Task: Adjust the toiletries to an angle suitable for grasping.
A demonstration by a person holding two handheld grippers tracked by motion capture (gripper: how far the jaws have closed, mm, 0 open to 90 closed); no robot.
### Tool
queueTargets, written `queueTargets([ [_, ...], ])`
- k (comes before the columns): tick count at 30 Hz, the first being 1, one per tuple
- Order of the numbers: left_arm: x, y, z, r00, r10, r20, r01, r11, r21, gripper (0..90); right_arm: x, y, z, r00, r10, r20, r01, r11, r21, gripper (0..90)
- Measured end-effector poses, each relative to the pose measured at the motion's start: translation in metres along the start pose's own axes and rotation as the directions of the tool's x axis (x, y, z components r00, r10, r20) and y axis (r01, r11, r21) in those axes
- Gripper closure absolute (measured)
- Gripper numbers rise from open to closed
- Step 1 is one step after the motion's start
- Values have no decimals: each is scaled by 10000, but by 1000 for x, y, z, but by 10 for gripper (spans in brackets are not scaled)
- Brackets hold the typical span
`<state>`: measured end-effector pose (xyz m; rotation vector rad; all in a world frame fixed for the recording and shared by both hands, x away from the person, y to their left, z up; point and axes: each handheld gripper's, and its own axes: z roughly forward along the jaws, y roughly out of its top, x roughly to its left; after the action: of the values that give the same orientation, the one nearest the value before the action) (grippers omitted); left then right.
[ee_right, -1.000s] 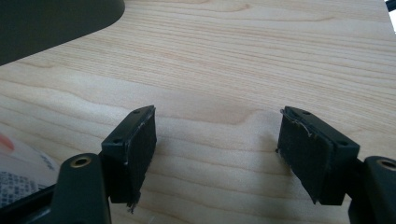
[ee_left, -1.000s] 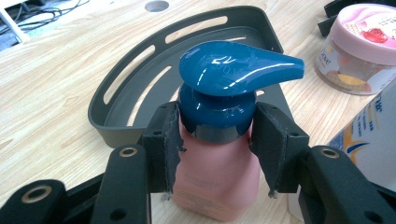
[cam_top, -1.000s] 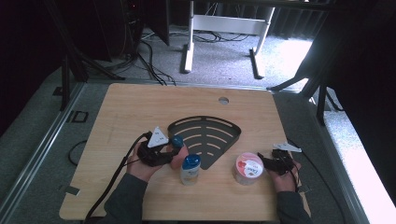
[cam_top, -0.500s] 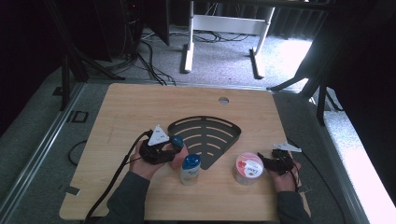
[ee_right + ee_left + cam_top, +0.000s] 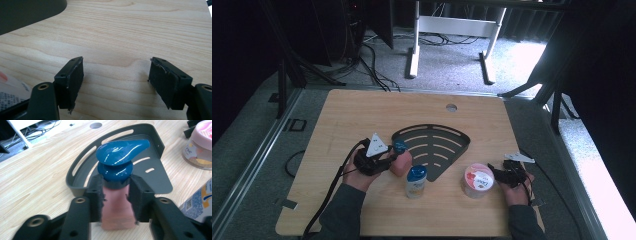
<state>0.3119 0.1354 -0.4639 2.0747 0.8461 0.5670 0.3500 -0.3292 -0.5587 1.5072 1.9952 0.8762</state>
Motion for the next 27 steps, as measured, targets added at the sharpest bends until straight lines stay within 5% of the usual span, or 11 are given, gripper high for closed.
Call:
queueTargets([
  [6,-1,-1,4,9998,-157,117,156,9999,73,547,0,0,0,10000,5,1,-5,10000,-2,276],
  [11,-8,0,-4,9996,-117,246,116,9999,30,570,0,0,0,10000,3,-1,-3,10000,-2,276],
  [15,-24,-3,-22,9964,3,847,19,9997,-256,574,0,0,0,10000,3,-1,-3,10000,-3,276],
  [21,-37,-9,-34,9889,476,1406,-455,9988,-176,633,0,0,0,10000,2,0,-2,10000,-3,275],
  [27,-40,-19,-30,9842,443,1713,-457,9989,43,774,0,0,0,10000,2,0,-2,10000,-4,276],
])
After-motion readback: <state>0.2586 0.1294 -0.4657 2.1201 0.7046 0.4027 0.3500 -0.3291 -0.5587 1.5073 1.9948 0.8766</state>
